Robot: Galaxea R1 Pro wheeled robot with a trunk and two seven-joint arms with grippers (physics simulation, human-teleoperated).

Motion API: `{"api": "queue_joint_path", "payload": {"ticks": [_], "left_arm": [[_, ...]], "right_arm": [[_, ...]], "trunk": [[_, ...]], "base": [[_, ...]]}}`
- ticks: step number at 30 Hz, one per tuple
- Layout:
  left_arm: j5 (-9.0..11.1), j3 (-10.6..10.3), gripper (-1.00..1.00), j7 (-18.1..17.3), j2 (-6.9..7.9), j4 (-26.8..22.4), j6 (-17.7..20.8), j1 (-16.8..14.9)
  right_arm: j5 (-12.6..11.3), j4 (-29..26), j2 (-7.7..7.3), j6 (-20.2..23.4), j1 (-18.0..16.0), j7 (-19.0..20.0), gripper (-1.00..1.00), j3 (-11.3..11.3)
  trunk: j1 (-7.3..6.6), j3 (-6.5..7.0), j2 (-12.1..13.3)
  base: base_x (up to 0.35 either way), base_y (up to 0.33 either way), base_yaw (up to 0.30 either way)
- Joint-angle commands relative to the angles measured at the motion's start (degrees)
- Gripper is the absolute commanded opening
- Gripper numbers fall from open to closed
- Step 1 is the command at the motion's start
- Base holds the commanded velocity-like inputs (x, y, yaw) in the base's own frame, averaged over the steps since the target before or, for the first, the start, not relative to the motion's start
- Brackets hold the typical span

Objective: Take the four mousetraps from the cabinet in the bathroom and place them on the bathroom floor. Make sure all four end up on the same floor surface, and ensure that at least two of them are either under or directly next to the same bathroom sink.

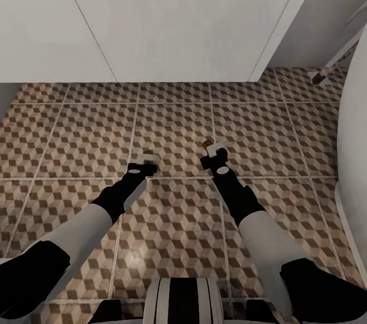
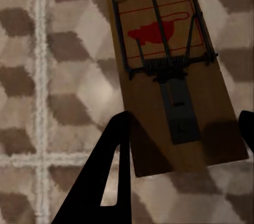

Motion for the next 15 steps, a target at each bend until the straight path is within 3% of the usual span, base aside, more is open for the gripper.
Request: {"api": "queue_joint_path", "payload": {"ticks": [1, 8, 15], "left_arm": [[0.5, -0.3, -1.0, 0.8, 0.17, -0.4, 0.2, -0.1], [0.4, -0.4, -1.0, 1.1, 2.74, -6.5, 0.3, -0.3], [-0.4, -0.6, -1.0, 1.4, 3.63, -9.3, 0.5, -0.3]], "right_arm": [[0.5, 0.0, 0.0, 0.4, -0.1, -0.2, -1.0, 0.1], [0.5, -0.2, 0.0, -1.7, -0.6, -0.2, -1.0, 0.2], [-0.1, -0.3, 0.0, -2.1, -0.5, -0.2, -1.0, 0.2]], "trunk": [[-0.01, -0.03, 0.0], [-0.01, -0.03, 0.0], [-0.01, -0.03, 0.0]], "base": [[0.0, 0.0, 0.0], [0.0, 0.0, 0.0], [0.0, 0.0, 0.0]]}}
